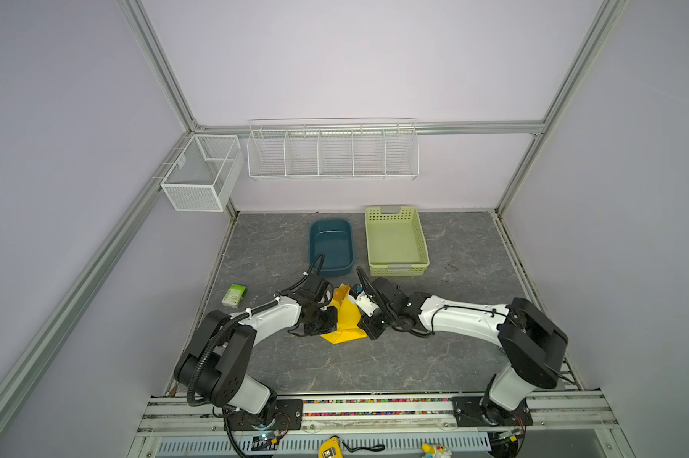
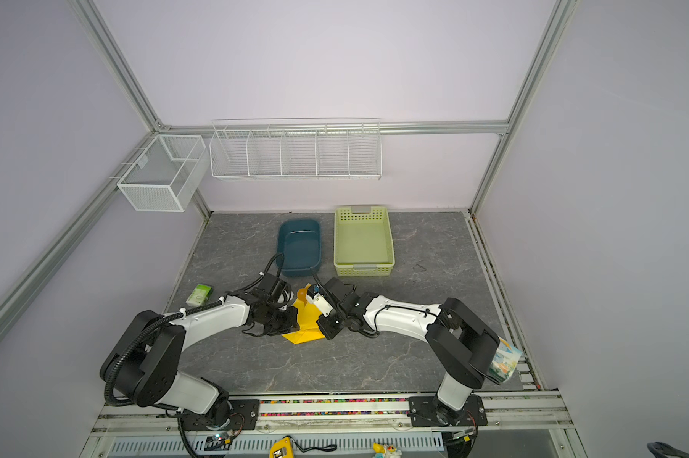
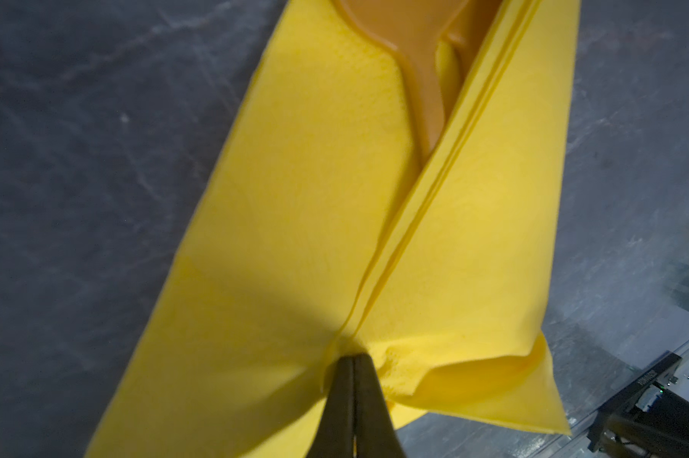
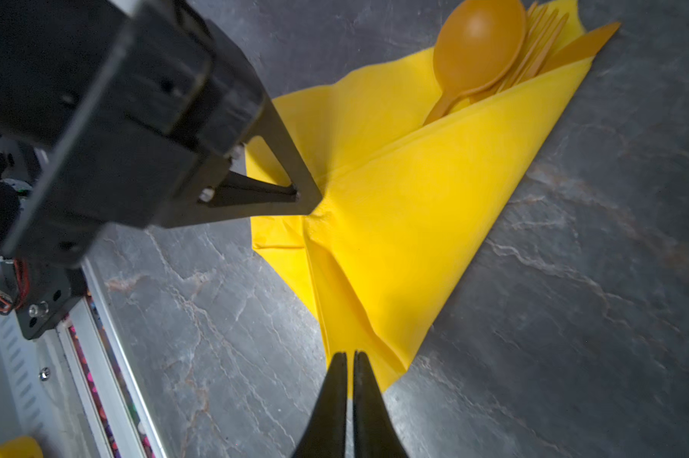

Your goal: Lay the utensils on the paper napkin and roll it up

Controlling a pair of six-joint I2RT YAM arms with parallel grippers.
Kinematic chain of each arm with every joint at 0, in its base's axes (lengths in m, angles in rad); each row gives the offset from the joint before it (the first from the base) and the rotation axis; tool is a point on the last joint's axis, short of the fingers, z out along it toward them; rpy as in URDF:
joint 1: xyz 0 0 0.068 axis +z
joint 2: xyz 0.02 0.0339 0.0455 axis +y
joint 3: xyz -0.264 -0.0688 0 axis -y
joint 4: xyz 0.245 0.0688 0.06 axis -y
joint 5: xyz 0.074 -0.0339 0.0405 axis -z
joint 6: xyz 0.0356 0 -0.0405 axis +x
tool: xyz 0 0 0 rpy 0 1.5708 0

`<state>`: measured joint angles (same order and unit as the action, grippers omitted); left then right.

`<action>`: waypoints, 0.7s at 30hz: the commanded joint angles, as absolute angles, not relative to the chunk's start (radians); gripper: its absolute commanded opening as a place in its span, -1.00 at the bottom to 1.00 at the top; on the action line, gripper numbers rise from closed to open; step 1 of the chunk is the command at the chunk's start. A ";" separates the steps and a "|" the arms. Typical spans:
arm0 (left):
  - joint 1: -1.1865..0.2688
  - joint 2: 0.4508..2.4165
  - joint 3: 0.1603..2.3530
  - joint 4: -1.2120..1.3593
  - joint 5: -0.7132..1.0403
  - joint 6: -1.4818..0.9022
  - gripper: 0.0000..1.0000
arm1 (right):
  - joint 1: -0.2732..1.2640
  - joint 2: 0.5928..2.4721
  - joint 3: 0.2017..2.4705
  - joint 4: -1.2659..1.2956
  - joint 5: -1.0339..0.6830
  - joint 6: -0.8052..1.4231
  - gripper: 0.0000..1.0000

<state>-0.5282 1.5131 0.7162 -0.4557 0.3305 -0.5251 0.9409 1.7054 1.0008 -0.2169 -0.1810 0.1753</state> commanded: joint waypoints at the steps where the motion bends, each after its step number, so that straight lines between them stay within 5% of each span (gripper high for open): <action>1: -0.529 1.561 0.699 -0.511 0.284 -0.506 -1.00 | 0.933 1.751 1.023 -0.250 -0.249 0.154 -0.82; 21: -0.531 1.432 0.805 -0.620 0.287 -0.481 -1.00 | 0.926 1.847 0.995 -0.374 -0.217 0.328 -0.84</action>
<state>-0.5293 1.4765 0.7517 -0.5648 0.2920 -0.5041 0.9306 1.8309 1.0401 -0.2584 -0.2104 0.2501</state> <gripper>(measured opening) 0.047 0.080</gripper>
